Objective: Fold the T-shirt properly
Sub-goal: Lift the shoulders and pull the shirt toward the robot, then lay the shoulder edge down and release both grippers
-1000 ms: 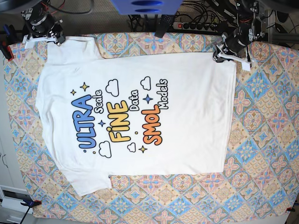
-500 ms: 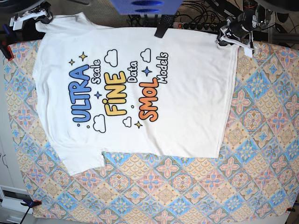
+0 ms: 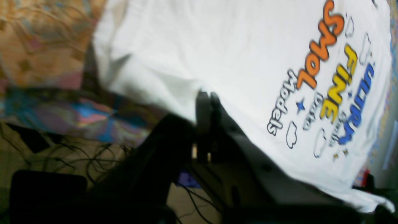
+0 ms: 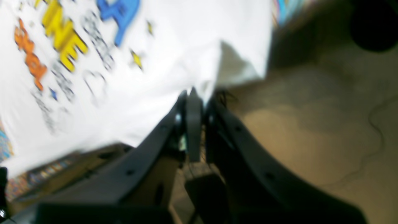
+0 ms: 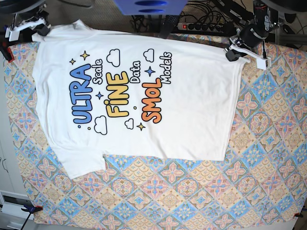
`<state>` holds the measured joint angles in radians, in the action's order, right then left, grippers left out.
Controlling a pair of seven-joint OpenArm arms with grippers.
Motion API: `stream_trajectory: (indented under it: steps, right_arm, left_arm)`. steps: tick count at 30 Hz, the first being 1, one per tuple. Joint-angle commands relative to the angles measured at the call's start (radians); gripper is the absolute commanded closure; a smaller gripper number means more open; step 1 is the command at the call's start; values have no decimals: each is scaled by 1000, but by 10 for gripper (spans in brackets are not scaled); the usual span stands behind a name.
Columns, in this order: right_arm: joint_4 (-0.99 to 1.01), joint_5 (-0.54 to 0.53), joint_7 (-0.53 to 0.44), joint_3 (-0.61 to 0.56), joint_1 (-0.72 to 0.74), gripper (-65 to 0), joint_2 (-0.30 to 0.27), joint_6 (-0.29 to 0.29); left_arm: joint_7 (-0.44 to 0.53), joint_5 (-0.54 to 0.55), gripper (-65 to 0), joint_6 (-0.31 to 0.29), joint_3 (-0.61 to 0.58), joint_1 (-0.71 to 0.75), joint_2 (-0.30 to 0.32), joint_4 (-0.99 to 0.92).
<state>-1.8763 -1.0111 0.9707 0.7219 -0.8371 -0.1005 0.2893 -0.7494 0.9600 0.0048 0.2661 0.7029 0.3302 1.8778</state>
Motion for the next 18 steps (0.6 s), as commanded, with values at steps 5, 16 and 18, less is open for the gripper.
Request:
stream_trajectory:
  steps: [5,16,18]
  right_arm:
    - [-18,-12,52,11,143,-1,-12,6]
    - [39,87,103,-29,471,-2,-14,6]
    - [91,108,103,-55,519,-2,-14,6]
  left_arm:
    - [17,6,0,1,12,-87,7,13]
    - [17,1,0,1,5,-311,-13,-195]
    - [17,1,0,1,5,-352,-13,-249]
